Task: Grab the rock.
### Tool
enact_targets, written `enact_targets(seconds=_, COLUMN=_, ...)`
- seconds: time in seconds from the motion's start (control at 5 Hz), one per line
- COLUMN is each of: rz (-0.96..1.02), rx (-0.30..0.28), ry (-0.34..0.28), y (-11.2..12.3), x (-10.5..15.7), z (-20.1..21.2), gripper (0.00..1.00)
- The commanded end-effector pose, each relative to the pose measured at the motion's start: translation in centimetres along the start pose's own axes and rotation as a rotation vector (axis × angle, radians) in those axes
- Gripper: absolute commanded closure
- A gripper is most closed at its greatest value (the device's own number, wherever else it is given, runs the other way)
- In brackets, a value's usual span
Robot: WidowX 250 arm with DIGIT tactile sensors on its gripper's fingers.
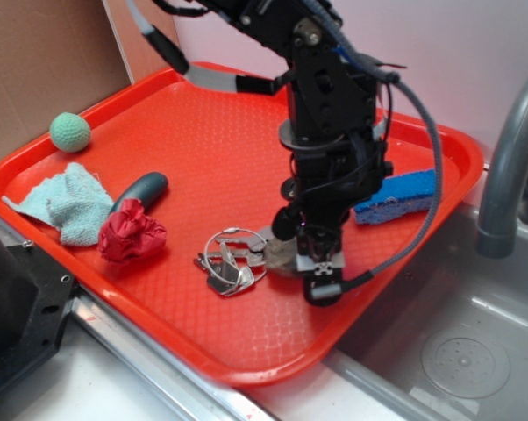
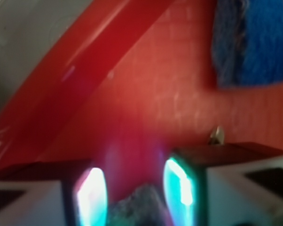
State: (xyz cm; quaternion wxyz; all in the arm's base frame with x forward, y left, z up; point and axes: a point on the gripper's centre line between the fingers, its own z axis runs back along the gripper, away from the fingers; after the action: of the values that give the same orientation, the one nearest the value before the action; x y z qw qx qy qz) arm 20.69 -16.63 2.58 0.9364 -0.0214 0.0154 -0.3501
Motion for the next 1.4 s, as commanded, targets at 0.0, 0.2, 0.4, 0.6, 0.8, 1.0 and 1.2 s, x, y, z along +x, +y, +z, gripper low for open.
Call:
enact_targets(seconds=0.0, rz=0.069, rx=0.035, ry=-0.087, y=0.6, x=-1.2, z=5.1, gripper=1.0)
enact_targets(seconds=0.2, rz=0.121, rx=0.05, ry=-0.104, y=1.1, x=-1.7, z=7.4, gripper=1.0)
enact_targets(seconds=0.4, rz=0.005, rx=0.06, ry=-0.104, y=0.9, x=-1.7, z=7.3, gripper=0.0)
enact_targets(seconds=0.6, rz=-0.171, rx=0.032, ry=-0.118, y=-0.5, x=-1.6, z=5.1, gripper=0.0)
enact_targets(seconds=0.8, rz=-0.234, rx=0.008, ry=-0.078, y=-1.5, x=-1.8, z=4.0, gripper=0.0)
enact_targets(seconds=1.0, rz=-0.224, rx=0.008, ry=-0.057, y=-1.9, x=-2.7, z=3.3, gripper=0.0)
enact_targets(seconds=1.2, rz=-0.149, rx=0.016, ry=-0.059, y=-1.5, x=-4.6, z=2.9, gripper=0.0)
